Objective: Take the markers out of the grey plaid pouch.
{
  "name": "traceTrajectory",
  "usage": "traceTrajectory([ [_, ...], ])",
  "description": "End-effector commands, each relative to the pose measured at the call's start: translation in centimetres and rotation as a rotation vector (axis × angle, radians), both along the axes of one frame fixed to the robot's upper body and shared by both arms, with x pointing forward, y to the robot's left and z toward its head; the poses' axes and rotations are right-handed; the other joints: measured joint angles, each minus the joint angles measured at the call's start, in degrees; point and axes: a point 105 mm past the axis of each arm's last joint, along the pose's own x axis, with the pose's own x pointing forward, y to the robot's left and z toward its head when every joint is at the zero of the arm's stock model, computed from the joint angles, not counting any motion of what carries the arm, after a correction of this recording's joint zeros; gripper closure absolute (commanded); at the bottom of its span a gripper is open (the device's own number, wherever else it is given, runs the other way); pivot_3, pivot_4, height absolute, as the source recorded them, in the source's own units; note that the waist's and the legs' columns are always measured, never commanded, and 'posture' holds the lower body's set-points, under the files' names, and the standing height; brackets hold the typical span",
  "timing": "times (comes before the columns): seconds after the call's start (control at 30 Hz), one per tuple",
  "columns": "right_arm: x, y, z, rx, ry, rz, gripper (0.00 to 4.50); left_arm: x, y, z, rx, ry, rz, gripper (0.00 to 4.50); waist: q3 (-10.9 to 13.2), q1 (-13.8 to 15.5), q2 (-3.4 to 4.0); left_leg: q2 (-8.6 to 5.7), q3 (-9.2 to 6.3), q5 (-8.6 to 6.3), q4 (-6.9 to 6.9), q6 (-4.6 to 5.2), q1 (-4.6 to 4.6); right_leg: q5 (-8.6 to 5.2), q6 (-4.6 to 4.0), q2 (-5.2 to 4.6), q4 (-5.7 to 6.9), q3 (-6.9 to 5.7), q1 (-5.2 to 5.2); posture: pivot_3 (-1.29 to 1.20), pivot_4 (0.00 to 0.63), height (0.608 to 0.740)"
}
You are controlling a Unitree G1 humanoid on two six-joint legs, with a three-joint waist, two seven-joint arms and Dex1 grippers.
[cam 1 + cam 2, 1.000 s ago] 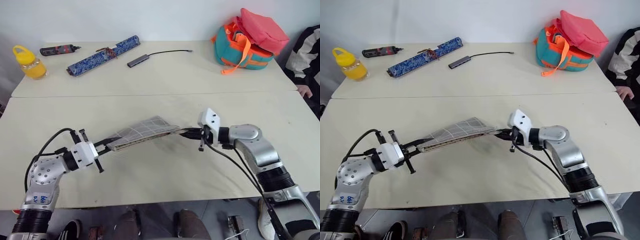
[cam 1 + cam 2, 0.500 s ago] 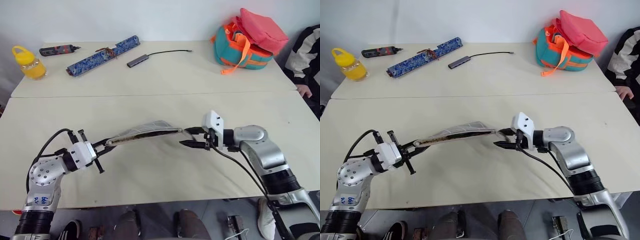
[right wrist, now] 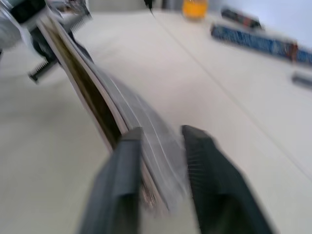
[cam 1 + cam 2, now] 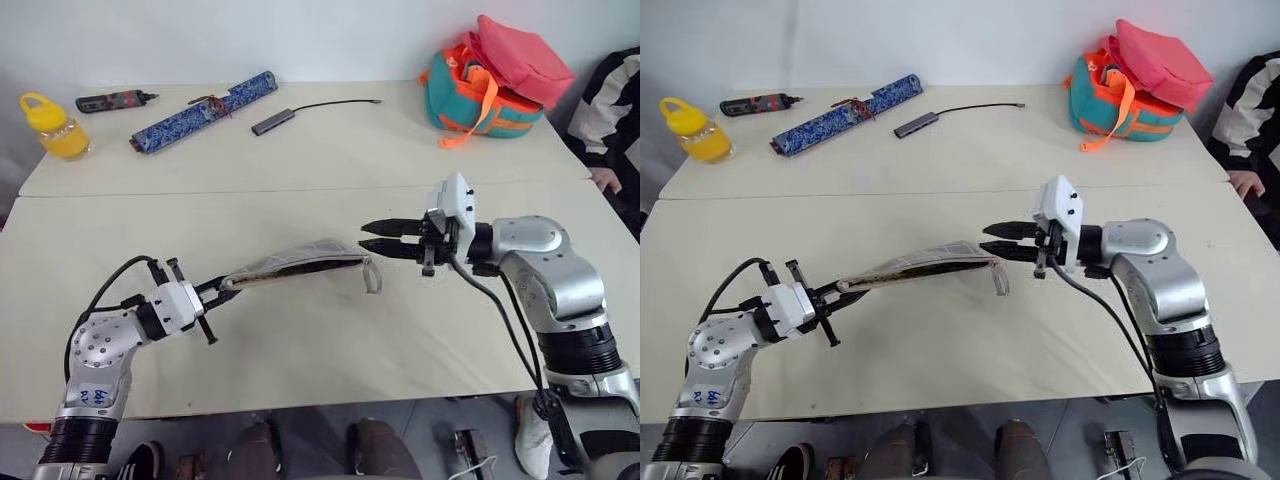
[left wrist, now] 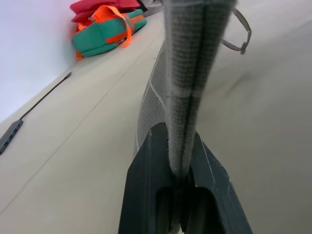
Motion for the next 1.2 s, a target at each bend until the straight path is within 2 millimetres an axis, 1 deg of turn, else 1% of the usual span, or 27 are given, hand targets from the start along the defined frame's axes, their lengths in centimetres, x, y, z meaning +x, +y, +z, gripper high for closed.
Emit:
traceTrajectory([
  [0.03,-2.0,2.3,0.5,0.018,-0.062,0.085,4.48,0.0,-0.5,0.8,-0.007,-0.032,-0.004,4.5,0.0,0.0,0.0,0.0,0.0,0.0,0.0,0.0,0.0,0.0,0.0,0.0,0.0,0.0,0.0,0.0,0.15,0.74],
  [0.1,-2.4,3.0,0.3,0.022,-0.067,0.102,4.48,0.0,-0.7,0.7,-0.008,-0.032,-0.004,4.5,0.0,0.0,0.0,0.0,-0.01,0.0,0.01,0.0,0.0,0.0,0.0,0.0,0.01,0.0,0.0,0.0,0.15,0.74],
  [0.17,-2.1,3.5,-0.3,-0.003,-0.101,0.091,4.48,0.0,-0.9,0.7,-0.01,-0.031,-0.008,4.5,0.0,0.0,0.0,-0.01,0.0,0.0,0.06,0.0,0.0,0.0,0.0,0.0,0.01,0.0,0.03,0.0,0.15,0.74],
  [0.4,-0.7,3.8,-1.7,-0.052,-0.145,0.029,4.48,0.0,-1.2,0.8,-0.009,-0.039,-0.016,4.5,0.0,0.0,0.0,-0.04,0.01,-0.01,0.09,0.01,0.0,0.0,0.0,0.0,0.02,0.01,0.03,0.0,0.15,0.74],
  [0.57,-0.1,3.9,-3.3,-0.191,-0.256,0.028,4.48,0.0,-2.0,1.2,-0.018,-0.049,-0.034,4.5,0.0,-0.1,0.0,-0.03,0.01,0.0,0.07,0.01,0.0,0.0,0.0,0.02,0.03,0.0,0.02,0.0,0.15,0.74],
  [0.67,0.3,4.2,-3.2,-0.229,-0.327,0.032,4.48,0.0,-2.7,1.4,-0.036,-0.036,-0.051,4.5,0.0,0.0,0.0,-0.05,0.02,0.0,0.09,0.01,0.0,0.0,0.0,0.01,0.03,0.0,0.02,0.0,0.15,0.74],
  [0.77,0.5,4.3,-3.0,-0.243,-0.35,0.04,4.48,0.3,-3.0,1.8,-0.057,-0.035,-0.046,4.5,0.0,-0.1,0.0,-0.04,0.02,0.0,0.1,0.0,0.0,0.0,0.0,0.03,0.04,0.01,0.02,0.0,0.15,0.74],
  [0.9,0.6,4.3,-2.0,-0.167,-0.314,0.025,4.48,0.2,-2.8,1.4,-0.042,-0.026,-0.043,4.5,0.0,-0.1,0.0,-0.03,0.01,0.0,0.1,-0.01,0.01,0.0,0.0,0.03,0.08,0.01,0.01,0.0,0.15,0.74],
  [1.07,1.9,3.7,-2.9,-0.349,-0.467,-0.016,4.48,0.3,-3.4,1.4,-0.029,-0.012,-0.059,4.5,0.0,-0.1,0.0,-0.05,0.02,0.0,0.12,0.0,0.01,0.0,0.0,0.0,0.07,0.01,0.01,0.0,0.15,0.74],
  [1.2,2.7,3.6,-3.0,-0.426,-0.534,-0.031,4.48,0.6,-4.0,0.8,0.02,0.003,-0.052,4.5,0.0,-0.1,0.0,-0.05,0.02,0.0,0.18,0.0,0.01,0.0,0.0,0.02,0.1,0.01,0.02,0.0,0.15,0.74],
])
